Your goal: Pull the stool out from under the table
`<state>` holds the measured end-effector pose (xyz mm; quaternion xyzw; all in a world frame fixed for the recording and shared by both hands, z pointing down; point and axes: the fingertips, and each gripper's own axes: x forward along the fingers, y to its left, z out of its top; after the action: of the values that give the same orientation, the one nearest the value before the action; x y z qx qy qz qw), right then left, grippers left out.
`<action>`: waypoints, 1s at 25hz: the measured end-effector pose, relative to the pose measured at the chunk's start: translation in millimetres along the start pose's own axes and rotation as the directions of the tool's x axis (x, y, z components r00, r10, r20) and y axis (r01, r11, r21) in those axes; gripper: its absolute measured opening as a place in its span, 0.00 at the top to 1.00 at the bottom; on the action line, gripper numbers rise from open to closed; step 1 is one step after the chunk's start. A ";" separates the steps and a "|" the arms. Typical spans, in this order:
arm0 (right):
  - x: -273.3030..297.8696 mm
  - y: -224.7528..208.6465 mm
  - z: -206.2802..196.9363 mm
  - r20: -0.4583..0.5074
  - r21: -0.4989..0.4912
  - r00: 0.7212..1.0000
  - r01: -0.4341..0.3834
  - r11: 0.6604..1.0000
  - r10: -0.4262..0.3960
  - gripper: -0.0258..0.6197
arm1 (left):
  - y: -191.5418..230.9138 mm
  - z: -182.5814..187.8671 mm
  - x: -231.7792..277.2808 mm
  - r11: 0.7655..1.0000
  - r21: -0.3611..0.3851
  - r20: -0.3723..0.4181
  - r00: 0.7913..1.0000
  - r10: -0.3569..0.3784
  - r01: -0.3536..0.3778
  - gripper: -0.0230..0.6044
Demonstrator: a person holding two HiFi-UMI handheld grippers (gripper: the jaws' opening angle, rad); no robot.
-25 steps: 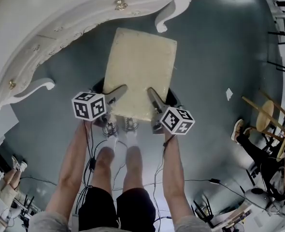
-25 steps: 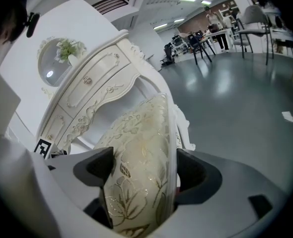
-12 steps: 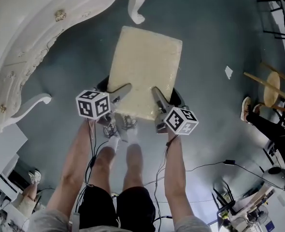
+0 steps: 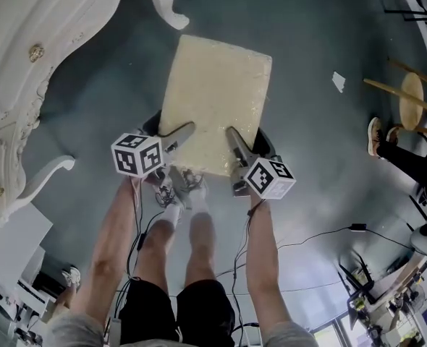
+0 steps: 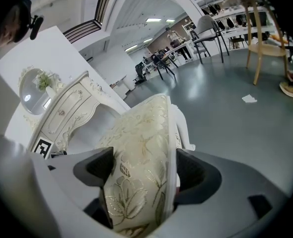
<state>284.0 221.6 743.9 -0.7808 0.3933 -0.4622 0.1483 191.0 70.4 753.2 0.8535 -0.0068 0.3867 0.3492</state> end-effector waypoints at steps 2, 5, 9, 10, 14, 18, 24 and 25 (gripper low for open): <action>-2.4 -9.1 -3.1 0.007 0.012 1.000 0.000 1.000 0.000 0.34 | -3.8 -3.7 6.4 1.000 0.014 -0.007 1.000 0.002 -0.002 0.26; -5.9 -17.6 -6.6 0.026 0.026 1.000 -0.005 1.000 0.004 0.34 | -8.2 -7.0 12.4 0.999 0.036 -0.011 1.000 -0.001 0.002 0.27; -7.6 -18.3 -18.7 0.030 0.036 0.999 -0.013 0.999 0.012 0.34 | -5.2 -18.2 11.2 0.999 0.042 -0.020 1.000 -0.002 0.003 0.26; -8.1 -18.4 -22.1 0.024 0.037 1.000 -0.015 0.999 0.014 0.34 | -4.5 -21.6 10.4 0.999 0.042 -0.020 1.000 -0.003 0.003 0.26; -10.8 -19.2 -34.8 0.006 0.035 1.000 -0.025 0.999 0.025 0.34 | -2.6 -34.1 7.6 0.999 0.045 -0.017 1.000 -0.008 0.009 0.26; -13.7 -20.5 -49.0 -0.001 0.036 0.999 -0.039 0.999 0.039 0.34 | 0.1 -48.4 6.3 0.999 0.045 -0.026 1.000 -0.016 0.017 0.26; -16.8 -22.9 -64.8 -0.018 0.042 0.998 -0.051 0.998 0.052 0.34 | 3.7 -64.8 5.0 0.999 0.029 -0.046 0.999 -0.021 0.023 0.26; -16.6 -23.2 -64.9 -0.019 0.041 0.998 -0.053 0.998 0.054 0.34 | 3.9 -65.2 5.2 0.999 0.028 -0.046 0.999 -0.022 0.024 0.26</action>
<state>236.3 257.7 782.0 -0.7622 0.4060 -0.4737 0.1725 150.9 108.0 788.8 0.8494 0.0165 0.4020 0.3414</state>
